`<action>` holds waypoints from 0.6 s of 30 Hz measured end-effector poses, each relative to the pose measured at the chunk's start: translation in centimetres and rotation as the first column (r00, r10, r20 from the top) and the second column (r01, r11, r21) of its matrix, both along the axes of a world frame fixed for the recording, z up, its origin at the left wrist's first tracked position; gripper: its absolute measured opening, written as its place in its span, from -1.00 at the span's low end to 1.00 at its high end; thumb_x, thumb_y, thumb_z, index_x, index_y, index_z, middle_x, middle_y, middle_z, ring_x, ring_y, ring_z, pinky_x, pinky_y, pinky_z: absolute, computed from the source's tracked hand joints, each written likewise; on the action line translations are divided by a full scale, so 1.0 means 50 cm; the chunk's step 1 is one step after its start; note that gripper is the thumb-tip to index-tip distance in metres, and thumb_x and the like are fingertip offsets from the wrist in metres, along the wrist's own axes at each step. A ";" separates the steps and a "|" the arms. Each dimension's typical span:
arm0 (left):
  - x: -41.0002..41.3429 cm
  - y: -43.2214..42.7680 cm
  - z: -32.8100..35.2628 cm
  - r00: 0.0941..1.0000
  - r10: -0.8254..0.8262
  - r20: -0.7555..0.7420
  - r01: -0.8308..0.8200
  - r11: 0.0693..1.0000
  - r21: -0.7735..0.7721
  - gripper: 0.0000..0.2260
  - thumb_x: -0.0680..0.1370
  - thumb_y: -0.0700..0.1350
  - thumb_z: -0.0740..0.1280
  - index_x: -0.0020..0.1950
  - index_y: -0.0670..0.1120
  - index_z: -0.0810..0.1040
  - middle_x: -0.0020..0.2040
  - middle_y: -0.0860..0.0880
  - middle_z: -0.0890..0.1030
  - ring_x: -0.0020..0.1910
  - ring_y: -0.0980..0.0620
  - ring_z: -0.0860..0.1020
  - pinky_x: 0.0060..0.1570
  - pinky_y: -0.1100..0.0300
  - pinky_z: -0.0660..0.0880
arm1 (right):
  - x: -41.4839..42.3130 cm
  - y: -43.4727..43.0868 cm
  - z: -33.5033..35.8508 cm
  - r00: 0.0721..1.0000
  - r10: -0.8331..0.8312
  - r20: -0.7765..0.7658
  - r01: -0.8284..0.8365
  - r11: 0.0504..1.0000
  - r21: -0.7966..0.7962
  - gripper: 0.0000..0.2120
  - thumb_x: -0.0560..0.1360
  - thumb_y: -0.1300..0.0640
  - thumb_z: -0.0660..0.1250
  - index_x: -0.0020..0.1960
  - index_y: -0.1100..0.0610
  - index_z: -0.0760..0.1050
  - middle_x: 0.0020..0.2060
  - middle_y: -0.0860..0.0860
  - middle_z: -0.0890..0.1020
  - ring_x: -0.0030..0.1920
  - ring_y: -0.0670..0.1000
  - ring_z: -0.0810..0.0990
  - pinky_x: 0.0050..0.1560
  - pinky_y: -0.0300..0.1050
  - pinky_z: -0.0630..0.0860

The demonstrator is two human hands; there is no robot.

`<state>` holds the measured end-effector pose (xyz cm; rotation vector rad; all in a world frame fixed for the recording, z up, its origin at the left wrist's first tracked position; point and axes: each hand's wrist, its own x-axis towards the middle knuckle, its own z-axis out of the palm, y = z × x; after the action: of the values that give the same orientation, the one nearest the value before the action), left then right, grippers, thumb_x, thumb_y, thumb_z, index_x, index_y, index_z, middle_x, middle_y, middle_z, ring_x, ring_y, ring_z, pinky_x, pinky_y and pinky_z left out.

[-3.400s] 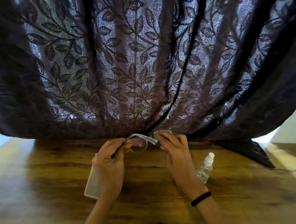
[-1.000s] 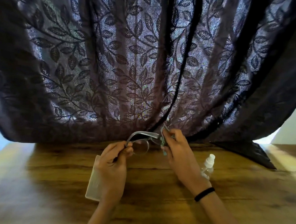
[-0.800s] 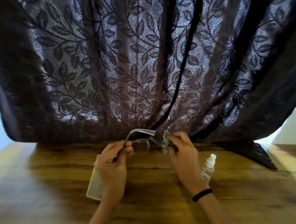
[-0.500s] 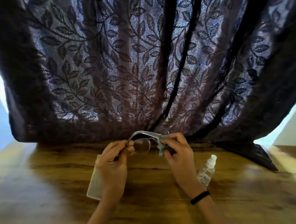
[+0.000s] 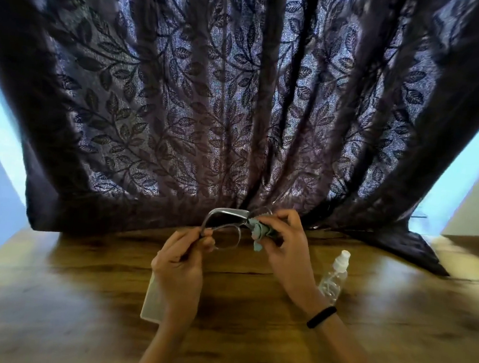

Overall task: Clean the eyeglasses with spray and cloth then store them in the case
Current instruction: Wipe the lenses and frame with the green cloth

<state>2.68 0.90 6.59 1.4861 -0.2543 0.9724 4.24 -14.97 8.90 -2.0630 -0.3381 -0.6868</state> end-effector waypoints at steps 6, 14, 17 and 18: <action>0.007 0.003 -0.002 1.000 0.015 -0.012 -0.015 0.999 -0.029 -0.74 0.38 -0.45 0.36 -0.03 -0.17 0.58 -0.18 0.11 0.62 -0.23 0.17 0.62 -0.20 0.31 0.58 | -0.002 -0.022 -0.009 0.990 -0.122 0.066 0.130 0.982 -0.137 -0.69 0.37 0.48 0.31 0.06 0.25 0.57 -0.05 -0.03 0.39 -0.06 -0.11 0.45 0.04 -0.40 0.48; 0.017 0.012 0.002 0.998 0.058 -0.031 -0.059 0.998 -0.025 -0.80 0.39 -0.44 0.35 -0.02 -0.28 0.59 -0.21 -0.03 0.60 -0.25 0.19 0.62 -0.22 0.38 0.56 | 0.009 -0.059 -0.033 0.982 -0.185 0.025 0.186 0.981 -0.058 -0.70 0.35 0.45 0.38 0.05 0.26 0.56 -0.05 0.02 0.42 -0.09 -0.09 0.44 -0.04 -0.54 0.39; 0.016 0.015 0.000 0.997 0.072 -0.038 -0.073 0.997 -0.007 -0.82 0.40 -0.42 0.35 -0.03 -0.27 0.60 -0.20 0.01 0.60 -0.25 0.19 0.61 -0.22 0.38 0.56 | 0.002 -0.070 -0.071 0.978 -0.194 -0.076 0.183 0.974 -0.136 -0.71 0.36 0.37 0.42 0.07 0.21 0.56 -0.03 0.00 0.44 -0.07 -0.10 0.44 0.01 -0.48 0.39; 0.016 0.016 -0.002 0.996 0.076 -0.042 -0.077 0.997 -0.008 -0.82 0.40 -0.40 0.36 -0.03 -0.26 0.60 -0.20 0.02 0.60 -0.26 0.19 0.61 -0.23 0.37 0.56 | -0.003 -0.072 -0.089 0.970 -0.201 -0.137 0.175 0.967 -0.183 -0.71 0.38 0.32 0.43 0.08 0.20 0.55 -0.02 -0.01 0.44 -0.06 -0.10 0.44 0.04 -0.40 0.40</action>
<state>3.51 1.69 6.50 1.5153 -0.1632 1.0012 4.10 -18.59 4.46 -2.3175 -0.1144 -0.6224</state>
